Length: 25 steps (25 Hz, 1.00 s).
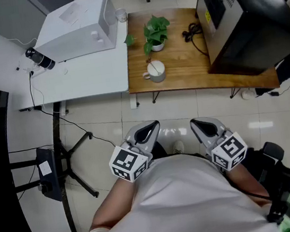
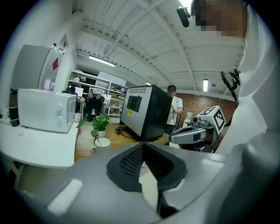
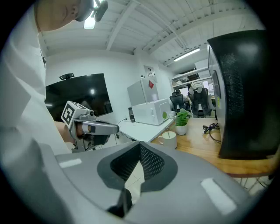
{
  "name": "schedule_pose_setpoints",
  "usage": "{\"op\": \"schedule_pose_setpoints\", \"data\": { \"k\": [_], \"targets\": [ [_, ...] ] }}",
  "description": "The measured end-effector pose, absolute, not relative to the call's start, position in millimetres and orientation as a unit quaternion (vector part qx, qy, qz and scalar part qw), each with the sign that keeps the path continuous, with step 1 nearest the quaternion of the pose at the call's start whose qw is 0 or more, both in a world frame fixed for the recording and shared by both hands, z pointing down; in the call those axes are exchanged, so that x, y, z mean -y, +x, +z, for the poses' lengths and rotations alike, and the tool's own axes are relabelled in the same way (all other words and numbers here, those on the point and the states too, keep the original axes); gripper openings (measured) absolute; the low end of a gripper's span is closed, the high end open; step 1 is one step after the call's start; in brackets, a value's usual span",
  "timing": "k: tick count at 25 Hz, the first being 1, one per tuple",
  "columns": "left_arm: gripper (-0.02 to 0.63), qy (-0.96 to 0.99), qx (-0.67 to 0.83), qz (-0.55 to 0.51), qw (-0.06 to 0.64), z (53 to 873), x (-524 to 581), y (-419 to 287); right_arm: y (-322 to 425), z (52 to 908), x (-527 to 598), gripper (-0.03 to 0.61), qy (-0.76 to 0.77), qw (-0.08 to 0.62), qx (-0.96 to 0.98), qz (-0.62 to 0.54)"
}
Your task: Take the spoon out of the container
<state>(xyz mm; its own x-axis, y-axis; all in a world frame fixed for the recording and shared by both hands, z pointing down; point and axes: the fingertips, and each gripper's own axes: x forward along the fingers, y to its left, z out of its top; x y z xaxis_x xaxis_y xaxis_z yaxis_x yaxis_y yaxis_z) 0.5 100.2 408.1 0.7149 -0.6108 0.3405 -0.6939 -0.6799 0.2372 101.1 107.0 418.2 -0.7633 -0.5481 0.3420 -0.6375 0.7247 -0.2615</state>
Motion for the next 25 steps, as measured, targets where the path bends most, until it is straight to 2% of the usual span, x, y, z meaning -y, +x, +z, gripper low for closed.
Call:
{"op": "schedule_pose_setpoints", "data": {
  "k": [9,25],
  "targets": [
    [0.005,0.906,0.355,0.117,0.196,422,-64,-16,83,424,-66,0.006,0.322,0.13,0.919,0.189],
    [0.005,0.939,0.274,0.123,0.167,415,89,-79,32,415,65,0.005,0.428,0.125,0.876,0.184]
  ]
}}
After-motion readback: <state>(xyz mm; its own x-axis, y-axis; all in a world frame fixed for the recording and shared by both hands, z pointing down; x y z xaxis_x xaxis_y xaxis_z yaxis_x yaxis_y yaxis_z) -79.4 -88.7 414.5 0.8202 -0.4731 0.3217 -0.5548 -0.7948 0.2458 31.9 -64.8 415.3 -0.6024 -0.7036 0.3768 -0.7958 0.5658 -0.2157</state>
